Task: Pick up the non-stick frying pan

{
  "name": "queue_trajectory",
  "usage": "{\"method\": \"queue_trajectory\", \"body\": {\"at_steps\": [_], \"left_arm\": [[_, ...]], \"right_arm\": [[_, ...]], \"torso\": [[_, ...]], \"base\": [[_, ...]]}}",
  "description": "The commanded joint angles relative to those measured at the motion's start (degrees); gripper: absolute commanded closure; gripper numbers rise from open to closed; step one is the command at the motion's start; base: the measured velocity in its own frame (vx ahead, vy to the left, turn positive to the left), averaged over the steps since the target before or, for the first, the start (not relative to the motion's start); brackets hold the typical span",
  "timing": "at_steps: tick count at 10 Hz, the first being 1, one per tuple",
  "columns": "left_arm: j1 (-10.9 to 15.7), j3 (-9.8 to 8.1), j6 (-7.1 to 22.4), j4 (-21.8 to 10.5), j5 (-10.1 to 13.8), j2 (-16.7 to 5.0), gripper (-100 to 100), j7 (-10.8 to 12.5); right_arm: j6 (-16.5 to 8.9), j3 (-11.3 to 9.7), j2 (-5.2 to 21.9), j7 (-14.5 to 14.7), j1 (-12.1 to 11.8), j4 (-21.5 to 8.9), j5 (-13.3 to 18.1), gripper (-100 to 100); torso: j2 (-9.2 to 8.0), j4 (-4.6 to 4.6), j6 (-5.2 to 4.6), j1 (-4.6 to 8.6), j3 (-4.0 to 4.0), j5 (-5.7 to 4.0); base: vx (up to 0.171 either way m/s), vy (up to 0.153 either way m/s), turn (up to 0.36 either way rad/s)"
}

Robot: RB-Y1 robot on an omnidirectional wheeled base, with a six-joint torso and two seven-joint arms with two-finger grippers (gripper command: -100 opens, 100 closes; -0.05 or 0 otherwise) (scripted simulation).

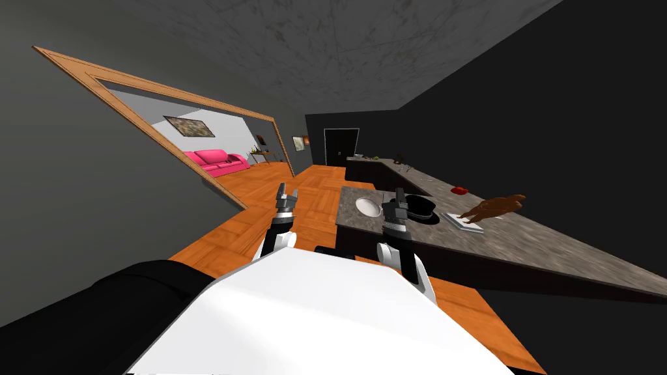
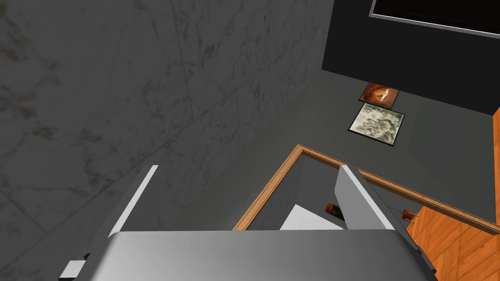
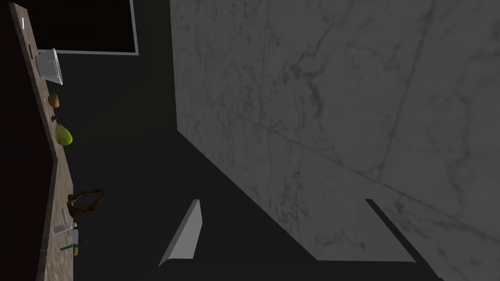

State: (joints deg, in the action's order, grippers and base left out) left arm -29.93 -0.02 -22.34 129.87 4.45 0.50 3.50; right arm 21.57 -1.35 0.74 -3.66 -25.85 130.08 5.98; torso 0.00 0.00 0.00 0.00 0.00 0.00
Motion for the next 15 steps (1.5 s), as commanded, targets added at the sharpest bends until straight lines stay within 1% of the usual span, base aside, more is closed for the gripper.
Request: {"method": "queue_trajectory", "body": {"at_steps": [1, 3, 5, 9, 10, 11, 12, 13, 14, 15], "left_arm": [[0.0, 0.0, 0.0, 0.0, 0.0, 0.0, 0, 0.0], [0.0, 0.0, 0.0, 0.0, 0.0, 0.0, 0, 0.0], [0.0, 0.0, 0.0, 0.0, 0.0, 0.0, 0, 0.0], [0.0, 0.0, 0.0, 0.0, 0.0, 0.0, 0, 0.0], [0.0, 0.0, 0.0, 0.0, 0.0, 0.0, 0, 0.0], [0.0, 0.0, 0.0, 0.0, 0.0, 0.0, 0, 0.0], [0.0, 0.0, 0.0, 0.0, 0.0, 0.0, 0, 0.0], [0.0, 0.0, 0.0, 0.0, 0.0, 0.0, 0, 0.0], [0.0, 0.0, 0.0, 0.0, 0.0, 0.0, 0, 0.0], [0.0, 0.0, 0.0, 0.0, 0.0, 0.0, 0, 0.0]], "right_arm": [[-0.2, 0.3, 1.7, 0.3, -0.7, -0.3, 0.9, -100], [-0.7, 0.9, 3.9, 0.9, -1.8, -0.7, 2.3, -100], [-1.3, 1.7, 6.7, 1.7, -3.4, -1.3, 4.2, -100], [-3.5, 4.0, 13.3, 4.0, -7.7, -3.2, 9.5, -100], [-3.5, 4.0, 13.9, 4.0, -7.7, -3.2, 9.5, -100], [-4.2, 4.7, 16.0, 4.8, -9.1, -3.7, 11.1, -100], [-4.9, 5.4, 17.5, 5.5, -10.5, -4.4, 12.8, -100], [-5.7, 6.1, 19.7, 6.4, -12.0, -5.0, 14.4, -100], [-5.7, 6.1, 20.5, 6.4, -12.0, -5.0, 14.6, -100], [-6.5, 6.8, 22.6, 7.3, -13.6, -5.6, 16.5, -100]], "torso": [[0.0, 0.0, 0.0, 0.0, 0.0, 0.0], [-0.05, -0.01, 0.01, 0.06, 0.03, -0.01], [-0.09, -0.02, 0.01, 0.1, 0.05, -0.02], [-0.17, -0.04, 0.01, 0.14, 0.1, -0.03], [-0.18, -0.04, 0.01, 0.13, 0.1, -0.03], [-0.08, -0.03, -0.01, 0.07, 0.05, -0.02], [-0.07, -0.02, 0.01, 0.07, 0.04, -0.02], [-0.14, -0.03, 0.01, 0.12, 0.08, -0.02], [-0.17, -0.04, 0.02, 0.13, 0.1, -0.03], [-0.09, -0.03, -0.01, 0.08, 0.06, -0.02]], "base": [[-0.008, -0.001, 0.091], [-0.017, -0.017, 0.106], [-0.026, -0.018, 0.127], [-0.039, -0.026, 0.181], [-0.016, -0.007, 0.077], [-0.021, -0.007, 0.105], [-0.045, -0.018, 0.229], [-0.051, -0.024, 0.257], [-0.02, -0.009, 0.103], [-0.027, -0.003, 0.157]]}}
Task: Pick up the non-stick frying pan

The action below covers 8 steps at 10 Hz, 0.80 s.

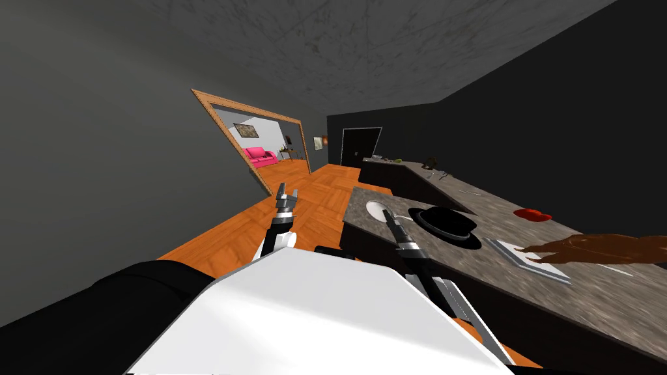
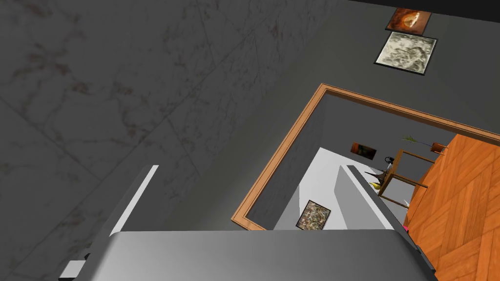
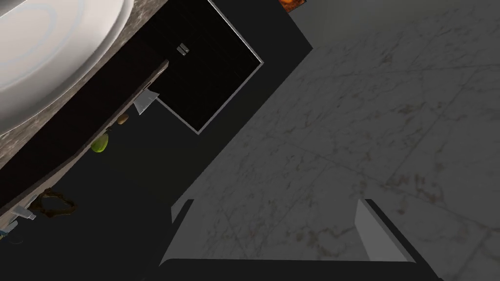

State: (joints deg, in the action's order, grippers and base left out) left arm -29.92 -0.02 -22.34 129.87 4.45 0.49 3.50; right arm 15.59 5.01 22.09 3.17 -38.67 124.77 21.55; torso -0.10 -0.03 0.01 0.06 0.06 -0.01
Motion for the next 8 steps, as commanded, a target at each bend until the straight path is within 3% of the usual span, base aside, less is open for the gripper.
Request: {"method": "queue_trajectory", "body": {"at_steps": [1, 4, 6, 7, 8], "left_arm": [[0.0, 0.0, 0.0, 0.0, 0.0, 0.0, 0, 0.0], [0.0, 0.0, 0.0, 0.0, 0.0, 0.0, 0, 0.0], [0.0, 0.0, 0.0, 0.0, 0.0, 0.0, 0, 0.0], [0.0, 0.0, 0.0, 0.0, 0.0, 0.0, 0, 0.0], [0.0, -0.01, 0.0, 0.0, 0.0, 0.0, 0, 0.0]], "right_arm": [[-1.4, 1.3, 2.9, 1.4, -2.5, -1.0, 2.9, -100], [-2.3, 2.0, 6.4, 2.3, -4.2, -1.7, 4.9, -100], [-4.2, 3.5, 10.3, 4.4, -7.9, -3.2, 8.8, -100], [-4.2, 3.5, 11.3, 4.4, -7.9, -3.2, 9.1, -100], [-5.1, 4.3, 13.3, 5.4, -9.8, -4.0, 11.3, -100]], "torso": [[0.0, 0.0, 0.0, 0.0, 0.0, 0.0], [0.01, 0.0, 0.02, 0.02, -0.01, 0.0], [0.03, 0.01, -0.01, 0.0, -0.02, 0.0], [-0.01, 0.0, 0.01, 0.02, 0.01, -0.01], [0.01, -0.01, -0.03, 0.02, 0.0, -0.01]], "base": [[-0.037, -0.004, 0.221], [-0.026, -0.004, 0.162], [-0.03, -0.003, 0.227], [-0.031, -0.008, 0.116], [-0.03, -0.003, 0.229]]}}
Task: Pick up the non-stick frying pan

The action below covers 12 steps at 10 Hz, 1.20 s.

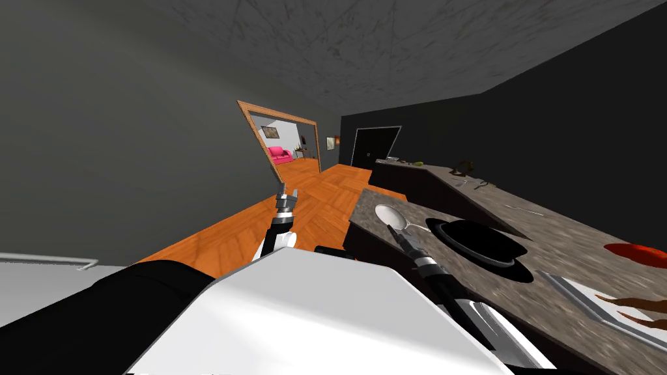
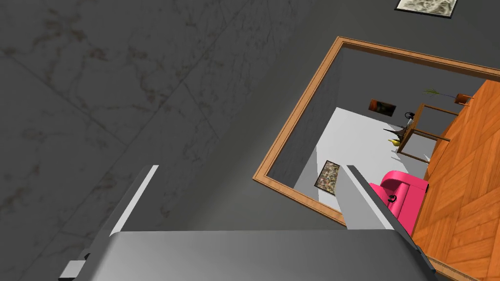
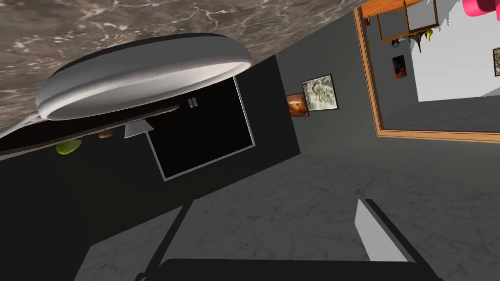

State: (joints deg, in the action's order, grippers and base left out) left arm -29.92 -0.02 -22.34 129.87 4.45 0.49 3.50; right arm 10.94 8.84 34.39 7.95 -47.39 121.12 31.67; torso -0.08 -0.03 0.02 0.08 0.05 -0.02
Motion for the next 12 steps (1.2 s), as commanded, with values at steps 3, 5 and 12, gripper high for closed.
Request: {"method": "queue_trajectory", "body": {"at_steps": [3, 5, 12], "left_arm": [[0.0, -0.01, 0.0, 0.0, 0.0, 0.0, 0, 0.0], [0.0, 0.0, 0.0, 0.0, 0.0, 0.0, 0, 0.0], [0.0, -0.01, 0.0, 0.0, 0.0, 0.0, 0, 0.0]], "right_arm": [[-2.4, 1.8, 6.2, 2.8, -5.0, -1.9, 5.5, -100], [-3.3, 2.5, 9.1, 3.8, -7.0, -2.7, 7.8, -100], [-7.6, 4.9, 21.4, 9.0, -16.6, -6.6, 18.3, -100]], "torso": [[-0.01, -0.01, -0.06, 0.02, 0.01, -0.01], [0.0, 0.0, 0.01, 0.02, 0.0, 0.0], [0.07, 0.0, -0.07, 0.03, -0.03, -0.02]], "base": [[-0.034, -0.005, 0.188], [-0.037, -0.005, 0.23], [-0.024, -0.006, 0.194]]}}
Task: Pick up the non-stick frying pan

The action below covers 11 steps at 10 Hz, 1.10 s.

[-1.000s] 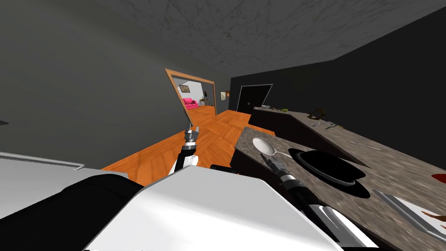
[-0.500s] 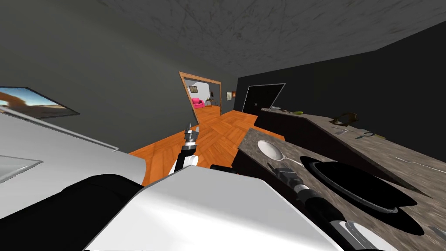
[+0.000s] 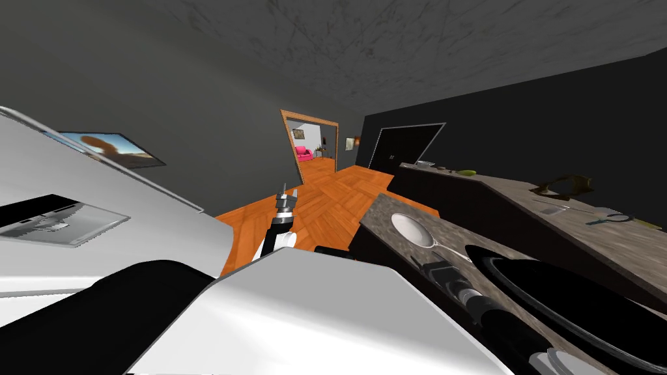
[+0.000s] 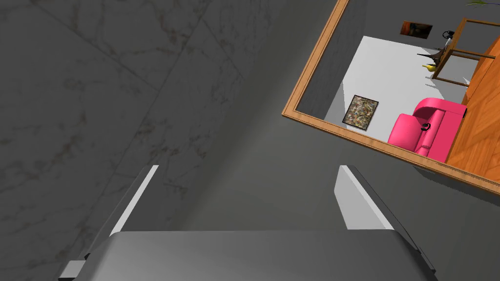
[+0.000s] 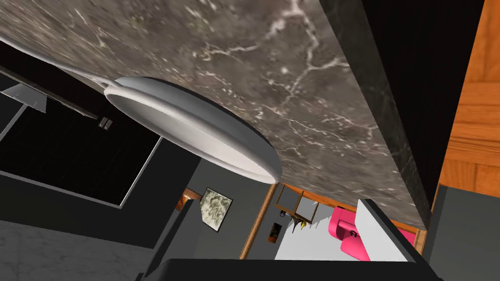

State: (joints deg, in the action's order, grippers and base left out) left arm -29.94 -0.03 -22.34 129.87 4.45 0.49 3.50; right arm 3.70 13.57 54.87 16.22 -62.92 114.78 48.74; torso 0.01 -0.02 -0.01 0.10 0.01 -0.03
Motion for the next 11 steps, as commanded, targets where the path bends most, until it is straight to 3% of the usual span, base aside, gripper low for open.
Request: {"method": "queue_trajectory", "body": {"at_steps": [1, 2, 4, 5, 9, 11], "left_arm": [[0.0, 0.0, 0.0, 0.0, 0.0, 0.0, 0, 0.0], [0.0, 0.0, 0.0, 0.0, 0.0, 0.0, 0, 0.0], [0.0, 0.0, 0.0, 0.0, 0.0, 0.0, 0, 0.0], [0.0, 0.0, 0.0, 0.0, 0.0, 0.0, 0, 0.0], [0.0, 0.0, 0.0, 0.0, 0.0, 0.0, 0, 0.0], [0.0, -0.01, 0.0, 0.0, 0.0, 0.0, 0, 0.0]], "right_arm": [[-1.1, 0.6, 2.9, 1.7, -2.8, -1.0, 2.9, -100], [-1.1, 0.6, 3.3, 1.7, -2.8, -1.0, 3.1, -100], [-2.5, 1.2, 7.2, 3.4, -6.0, -2.4, 6.6, -100], [-2.5, 1.2, 7.7, 3.4, -6.0, -2.4, 6.6, -100], [-4.9, 2.1, 14.9, 6.4, -11.4, -4.6, 12.3, -100], [-5.3, 2.3, 16.8, 7.0, -12.5, -5.1, 13.4, -100]], "torso": [[0.0, 0.0, 0.0, 0.0, 0.0, 0.0], [0.0, 0.0, 0.01, 0.02, 0.0, -0.01], [0.04, 0.01, 0.01, 0.01, -0.02, 0.0], [0.04, 0.01, -0.01, 0.04, -0.02, -0.01], [0.09, 0.02, 0.0, 0.06, -0.05, -0.02], [0.1, 0.01, -0.06, 0.04, -0.05, -0.02]], "base": [[-0.022, -0.007, 0.277], [-0.014, -0.011, 0.115], [-0.012, -0.009, 0.215], [-0.008, -0.016, 0.069], [-0.006, -0.016, 0.206], [0.001, -0.013, 0.073]]}}
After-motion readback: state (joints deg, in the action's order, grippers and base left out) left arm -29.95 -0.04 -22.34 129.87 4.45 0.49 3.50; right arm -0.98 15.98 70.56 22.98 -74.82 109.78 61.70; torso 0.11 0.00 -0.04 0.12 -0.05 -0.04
